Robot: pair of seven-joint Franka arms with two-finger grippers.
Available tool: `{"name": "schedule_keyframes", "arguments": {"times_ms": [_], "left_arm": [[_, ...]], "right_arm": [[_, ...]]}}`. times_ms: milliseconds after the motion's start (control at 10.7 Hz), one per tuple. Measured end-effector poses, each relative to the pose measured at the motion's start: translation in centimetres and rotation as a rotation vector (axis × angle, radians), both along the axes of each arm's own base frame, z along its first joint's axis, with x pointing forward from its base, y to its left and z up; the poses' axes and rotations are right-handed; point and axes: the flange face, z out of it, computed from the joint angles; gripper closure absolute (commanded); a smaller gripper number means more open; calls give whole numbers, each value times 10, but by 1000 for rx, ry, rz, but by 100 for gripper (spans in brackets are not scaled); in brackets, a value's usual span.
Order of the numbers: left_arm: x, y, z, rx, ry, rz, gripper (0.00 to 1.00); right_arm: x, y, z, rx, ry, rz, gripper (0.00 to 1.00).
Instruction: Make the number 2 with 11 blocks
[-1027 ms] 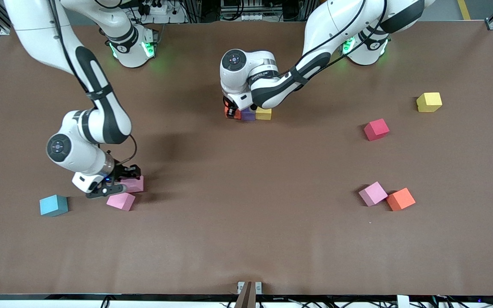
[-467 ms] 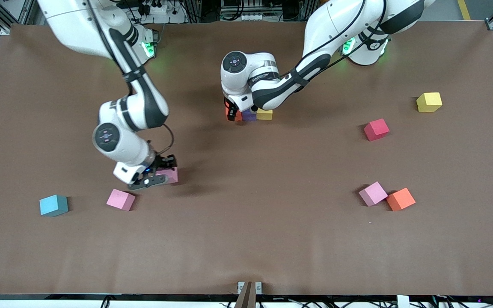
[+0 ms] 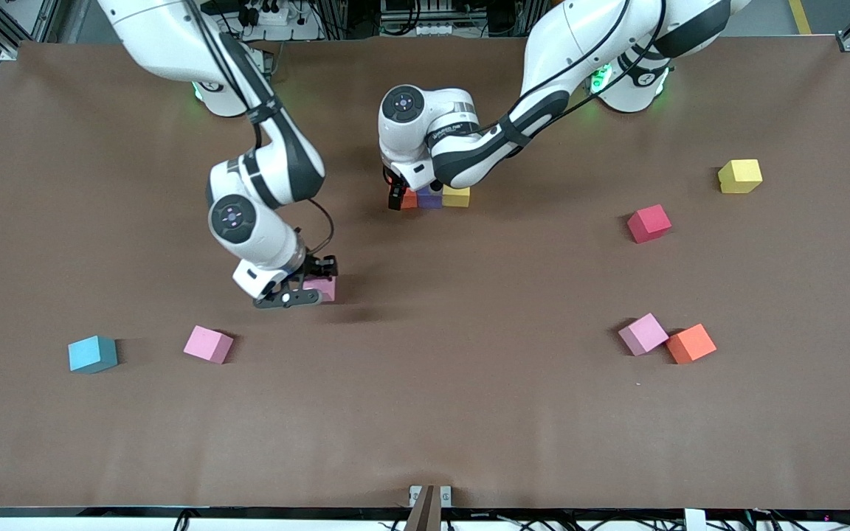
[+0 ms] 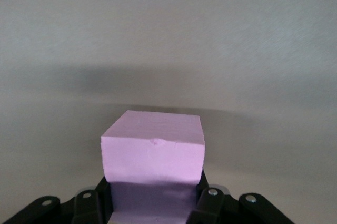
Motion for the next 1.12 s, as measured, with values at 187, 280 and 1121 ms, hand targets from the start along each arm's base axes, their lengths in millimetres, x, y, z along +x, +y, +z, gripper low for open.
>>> {"name": "schedule_keyframes", "arguments": {"times_ms": [187,280,1121], "left_arm": [[3,-3,20,-19,-31,-3,0],[3,-6,33,-31,-52,-8,0],[116,85,118,11,-140,-144,0]], "right_arm": [[-6,9,1,-1,2,-7,75],[-6,7,1,-3,3,-12,75],[-19,22,-1,-6,4,-57,77]]}}
